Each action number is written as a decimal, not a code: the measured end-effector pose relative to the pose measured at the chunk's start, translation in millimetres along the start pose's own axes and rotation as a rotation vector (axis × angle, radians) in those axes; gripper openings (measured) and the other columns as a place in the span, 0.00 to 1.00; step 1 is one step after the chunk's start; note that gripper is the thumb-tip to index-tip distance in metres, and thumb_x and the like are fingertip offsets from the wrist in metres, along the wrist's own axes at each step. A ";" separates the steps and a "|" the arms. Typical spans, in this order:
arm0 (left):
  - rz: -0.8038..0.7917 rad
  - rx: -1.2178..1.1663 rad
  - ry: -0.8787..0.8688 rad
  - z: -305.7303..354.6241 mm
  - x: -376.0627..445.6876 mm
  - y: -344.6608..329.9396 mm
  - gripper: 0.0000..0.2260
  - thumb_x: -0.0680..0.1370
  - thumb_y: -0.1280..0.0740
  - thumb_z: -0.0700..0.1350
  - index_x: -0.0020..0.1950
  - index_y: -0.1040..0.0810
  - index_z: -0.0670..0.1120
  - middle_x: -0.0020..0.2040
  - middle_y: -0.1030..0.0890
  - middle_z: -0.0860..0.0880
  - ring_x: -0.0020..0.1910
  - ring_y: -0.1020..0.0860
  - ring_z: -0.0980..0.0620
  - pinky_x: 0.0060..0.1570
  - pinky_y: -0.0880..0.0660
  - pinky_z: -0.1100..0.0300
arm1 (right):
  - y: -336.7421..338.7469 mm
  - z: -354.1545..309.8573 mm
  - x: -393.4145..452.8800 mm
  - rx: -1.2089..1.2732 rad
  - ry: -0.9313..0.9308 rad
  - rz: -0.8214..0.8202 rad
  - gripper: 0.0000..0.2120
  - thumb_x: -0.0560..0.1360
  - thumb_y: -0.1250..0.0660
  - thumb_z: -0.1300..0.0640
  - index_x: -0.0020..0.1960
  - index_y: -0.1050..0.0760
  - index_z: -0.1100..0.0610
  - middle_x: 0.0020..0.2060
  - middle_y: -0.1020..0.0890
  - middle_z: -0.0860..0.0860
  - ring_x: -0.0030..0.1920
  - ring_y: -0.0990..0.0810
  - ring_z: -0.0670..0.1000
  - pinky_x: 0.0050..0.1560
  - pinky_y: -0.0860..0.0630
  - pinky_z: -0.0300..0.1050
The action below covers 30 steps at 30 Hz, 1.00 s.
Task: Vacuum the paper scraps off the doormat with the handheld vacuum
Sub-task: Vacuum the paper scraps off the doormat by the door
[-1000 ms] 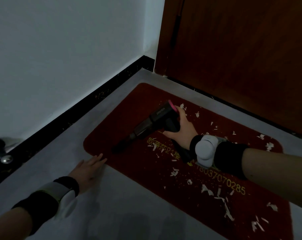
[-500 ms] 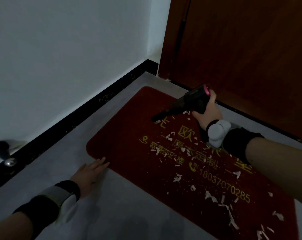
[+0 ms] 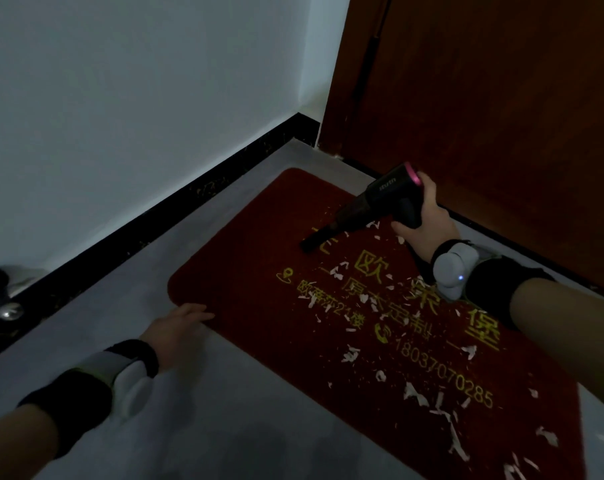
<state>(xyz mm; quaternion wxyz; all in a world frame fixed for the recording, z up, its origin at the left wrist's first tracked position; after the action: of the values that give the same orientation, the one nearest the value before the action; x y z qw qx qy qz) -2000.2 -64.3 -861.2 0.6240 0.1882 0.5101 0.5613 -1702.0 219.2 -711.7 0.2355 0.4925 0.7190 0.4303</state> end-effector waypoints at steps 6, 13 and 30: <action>0.065 -0.074 0.015 5.5 4.7 -2.4 0.24 0.80 0.39 0.41 0.74 0.41 0.53 0.74 0.40 0.50 0.71 0.37 0.51 0.68 0.42 0.62 | -7.9 -0.4 6.8 -0.148 -0.037 0.136 0.41 0.76 0.34 0.56 0.77 0.58 0.47 0.63 0.27 0.61 0.50 0.21 0.63 0.46 0.22 0.56; 0.082 0.014 0.044 10.7 24.6 -12.7 0.27 0.81 0.42 0.45 0.76 0.49 0.57 0.76 0.49 0.56 0.75 0.46 0.52 0.73 0.48 0.54 | -22.8 10.8 33.0 -0.093 -0.238 0.263 0.40 0.76 0.35 0.56 0.77 0.58 0.47 0.63 0.29 0.61 0.51 0.22 0.63 0.46 0.26 0.54; 0.292 0.072 0.019 7.0 33.0 -18.8 0.33 0.70 0.56 0.59 0.72 0.33 0.52 0.69 0.32 0.49 0.66 0.36 0.43 0.65 0.40 0.47 | -21.1 51.2 40.5 0.098 -0.500 0.440 0.41 0.75 0.35 0.54 0.78 0.58 0.51 0.63 0.26 0.54 0.56 0.23 0.56 0.57 0.27 0.51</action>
<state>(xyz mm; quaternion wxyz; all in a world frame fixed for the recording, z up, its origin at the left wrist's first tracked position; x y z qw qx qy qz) -1989.6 -38.1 -887.6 0.5239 0.2772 0.5029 0.6291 -1690.0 272.8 -752.7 0.2822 0.7368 0.5353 0.3015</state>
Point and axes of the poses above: each hand's wrist, its own x-axis towards the middle knuckle, its own y-axis out of the back of the hand, z = x × y, the point moved 2 cm from there along x, towards the middle knuckle
